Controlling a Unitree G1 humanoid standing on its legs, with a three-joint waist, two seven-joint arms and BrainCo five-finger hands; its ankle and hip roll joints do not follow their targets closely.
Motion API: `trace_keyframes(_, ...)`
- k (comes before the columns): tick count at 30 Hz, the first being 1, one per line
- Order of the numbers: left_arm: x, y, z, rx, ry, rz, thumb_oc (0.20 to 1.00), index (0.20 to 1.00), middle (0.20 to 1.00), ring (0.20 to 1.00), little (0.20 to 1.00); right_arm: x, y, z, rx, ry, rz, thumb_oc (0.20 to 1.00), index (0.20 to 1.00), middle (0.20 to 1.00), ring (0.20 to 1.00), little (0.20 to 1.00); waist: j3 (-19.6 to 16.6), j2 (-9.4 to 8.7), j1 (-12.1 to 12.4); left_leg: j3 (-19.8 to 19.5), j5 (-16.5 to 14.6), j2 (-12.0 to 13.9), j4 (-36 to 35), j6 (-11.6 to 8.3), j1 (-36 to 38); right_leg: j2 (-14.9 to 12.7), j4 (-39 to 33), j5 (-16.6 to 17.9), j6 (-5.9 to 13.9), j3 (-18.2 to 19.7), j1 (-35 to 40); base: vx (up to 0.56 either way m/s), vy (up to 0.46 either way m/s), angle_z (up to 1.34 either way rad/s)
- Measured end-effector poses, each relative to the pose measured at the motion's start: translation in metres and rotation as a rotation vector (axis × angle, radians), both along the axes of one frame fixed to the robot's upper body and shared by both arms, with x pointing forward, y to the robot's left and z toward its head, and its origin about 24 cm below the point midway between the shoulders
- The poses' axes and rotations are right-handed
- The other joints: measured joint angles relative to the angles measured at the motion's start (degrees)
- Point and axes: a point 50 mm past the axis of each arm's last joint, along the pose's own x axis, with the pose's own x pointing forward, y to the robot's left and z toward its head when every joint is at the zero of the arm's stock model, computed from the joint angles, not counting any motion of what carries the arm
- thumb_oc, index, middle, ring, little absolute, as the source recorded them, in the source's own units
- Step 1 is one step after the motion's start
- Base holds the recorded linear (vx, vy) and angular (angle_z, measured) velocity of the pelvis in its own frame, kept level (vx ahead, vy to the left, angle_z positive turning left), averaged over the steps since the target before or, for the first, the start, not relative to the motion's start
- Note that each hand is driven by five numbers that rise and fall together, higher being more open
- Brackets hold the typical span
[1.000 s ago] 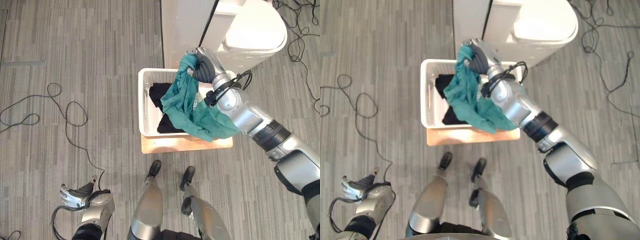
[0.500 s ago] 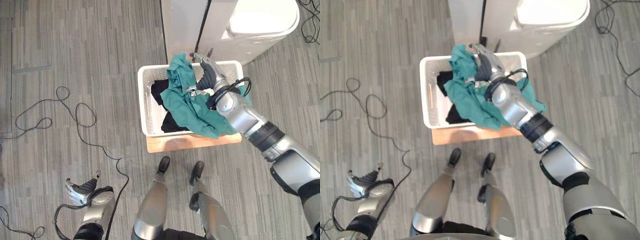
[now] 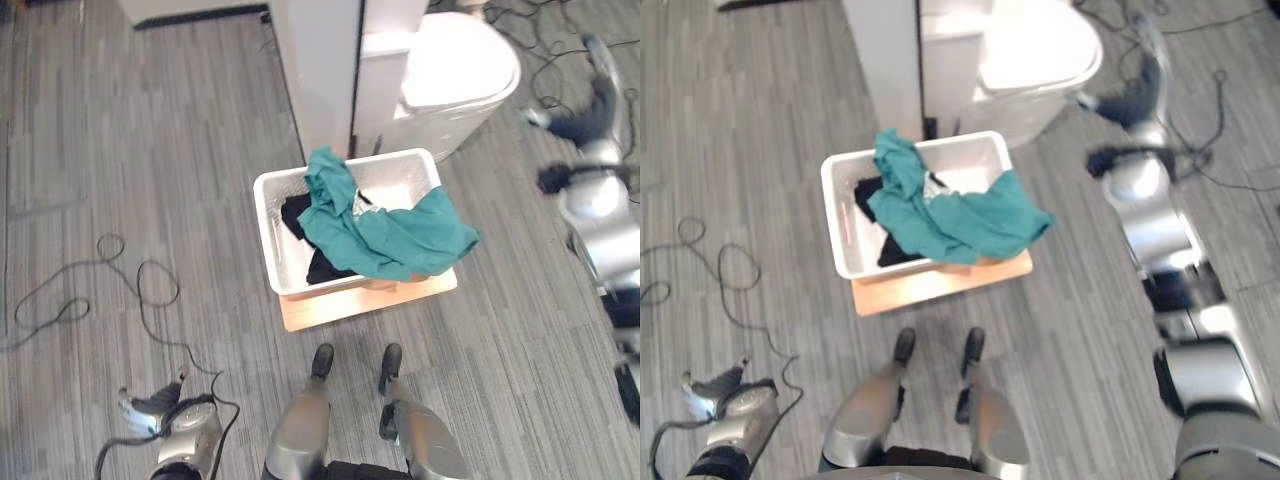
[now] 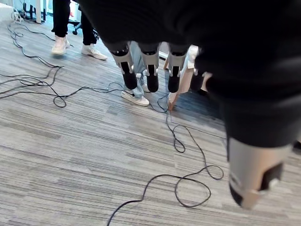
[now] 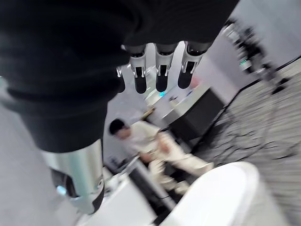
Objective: Tidy up the quilt and then pick up the clothes from the bed and put them into the laundry hamper.
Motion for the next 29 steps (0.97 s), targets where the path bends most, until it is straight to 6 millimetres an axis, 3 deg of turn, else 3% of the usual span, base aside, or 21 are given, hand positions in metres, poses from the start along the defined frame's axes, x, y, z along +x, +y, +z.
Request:
trace_keyframes(2,-0.025,-0.008,-0.018,-0.071,0.050,0.065,1.000,1.000,1.000,1.000,1.000,-0.022,-0.022,-0.064,0.101,0.150,-0.109,1.000,1.000,1.000,1.000,1.000,-2.7,0.40,-2.6,1.6,0.2,0.1,-0.9,0.68,1.6,0.1,0.0,0.0,0.00,1.4,0.3,0.05,-0.014,-0.51)
trace_keyframes(5,-0.034,-0.020,-0.027,-0.135,0.053,0.093,1.000,1.000,1.000,1.000,1.000,-0.056,-0.037,-0.122,0.144,0.305,-0.180,1.000,1.000,1.000,1.000,1.000,-4.2,1.88,-6.4,3.0,0.0,0.6,-2.3,0.51,3.9,0.7,-0.1,-0.2,0.19,2.8,1.6,0.07,-0.072,-0.36)
trace_keyframes(6,-0.038,-0.026,-0.031,-0.161,0.047,0.110,1.000,1.000,1.000,1.000,1.000,-0.080,-0.040,-0.157,0.182,0.417,-0.221,1.000,1.000,1.000,1.000,1.000,-5.6,2.40,-8.0,3.5,-0.5,1.1,-2.8,-0.12,5.3,1.4,-0.1,-1.1,0.69,3.4,2.4,0.05,-0.089,-0.26)
trace_keyframes(7,-0.042,-0.028,-0.033,-0.169,0.052,0.115,1.000,1.000,1.000,1.000,1.000,-0.096,-0.040,-0.179,0.207,0.489,-0.246,1.000,1.000,1.000,1.000,1.000,-6.7,2.57,-8.7,3.6,-0.7,1.5,-2.9,-0.35,5.5,1.7,-0.1,-1.4,0.39,3.5,2.7,0.05,-0.102,-0.24)
trace_keyframes(10,-0.045,-0.033,-0.036,-0.187,0.051,0.119,1.000,1.000,1.000,1.000,1.000,-0.129,-0.035,-0.221,0.253,0.645,-0.288,1.000,1.000,1.000,1.000,1.000,-8.7,2.67,-9.4,4.4,-1.3,2.6,-2.9,-0.62,6.4,2.8,-0.4,-1.8,-0.18,3.7,3.3,0.05,-0.132,-0.15)
trace_keyframes(11,-0.049,-0.034,-0.039,-0.181,0.064,0.105,1.000,1.000,1.000,1.000,1.000,-0.153,-0.028,-0.256,0.323,0.764,-0.339,1.000,1.000,1.000,1.000,1.000,-10.2,2.44,-9.3,4.2,-1.3,3.3,-2.9,-0.82,6.9,3.4,-0.4,-2.1,-0.34,3.5,3.9,0.03,-0.139,0.01)
trace_keyframes(12,-0.052,-0.036,-0.041,-0.186,0.079,0.096,1.000,1.000,1.000,1.000,1.000,-0.167,-0.021,-0.276,0.368,0.852,-0.363,1.000,1.000,1.000,1.000,1.000,-10.9,2.38,-9.2,3.9,-1.3,3.7,-2.9,-1.04,7.3,3.8,-0.4,-2.2,-0.59,3.3,4.5,0.02,-0.153,0.07)
trace_keyframes(16,-0.090,-0.048,-0.060,-0.253,0.248,0.024,1.000,1.000,1.000,1.000,1.000,-0.215,0.007,-0.336,0.479,1.158,-0.444,1.000,1.000,1.000,1.000,1.000,-14.3,2.53,-8.3,1.5,-1.1,4.3,-2.9,-1.51,7.5,4.3,-0.4,-2.4,-0.87,1.5,5.4,0.00,-0.134,0.20)
trace_keyframes(18,-0.106,-0.052,-0.066,-0.304,0.317,-0.009,1.000,1.000,1.000,1.000,1.000,-0.233,0.017,-0.351,0.462,1.313,-0.438,1.000,1.000,1.000,1.000,1.000,-15.4,2.64,-6.7,0.9,-0.9,4.3,-2.9,-1.75,7.9,4.2,-0.4,-2.6,-1.09,0.6,6.1,-0.03,-0.105,0.27)
trace_keyframes(21,-0.122,-0.058,-0.072,-0.360,0.408,-0.103,1.000,1.000,1.000,1.000,1.000,-0.241,0.030,-0.359,0.459,1.444,-0.373,1.000,1.000,1.000,1.000,1.000,-16.8,2.76,-5.1,-0.1,-0.9,4.2,-2.9,-1.72,7.8,3.8,-0.5,-3.1,-0.46,0.1,6.0,0.01,-0.094,0.20)
trace_keyframes(22,-0.123,-0.060,-0.073,-0.376,0.423,-0.126,1.000,1.000,1.000,1.000,1.000,-0.239,0.036,-0.361,0.471,1.463,-0.342,1.000,1.000,1.000,1.000,1.000,-17.1,2.76,-5.1,-0.4,-0.9,4.2,-2.9,-1.72,7.5,3.8,-0.5,-4.0,0.41,-0.2,6.0,0.02,-0.080,0.35)
trace_keyframes(26,-0.122,-0.071,-0.076,-0.412,0.484,-0.263,1.000,1.000,1.000,1.000,1.000,-0.238,0.062,-0.367,0.423,1.577,-0.162,1.000,1.000,1.000,1.000,1.000,-18.8,2.96,-4.1,-0.4,-0.7,4.6,-3.0,-1.28,6.4,3.6,1.2,-4.2,0.48,-1.2,5.4,0.02,-0.098,0.12)
trace_keyframes(29,-0.115,-0.072,-0.075,-0.377,0.514,-0.364,1.000,1.000,1.000,1.000,1.000,-0.245,0.060,-0.368,0.492,1.580,-0.208,1.000,1.000,1.000,1.000,1.000,-21.3,0.87,-4.4,-0.3,-0.8,3.8,-2.7,-1.75,6.1,3.3,0.5,-4.8,0.01,-1.3,4.5,0.01,-0.049,0.15)
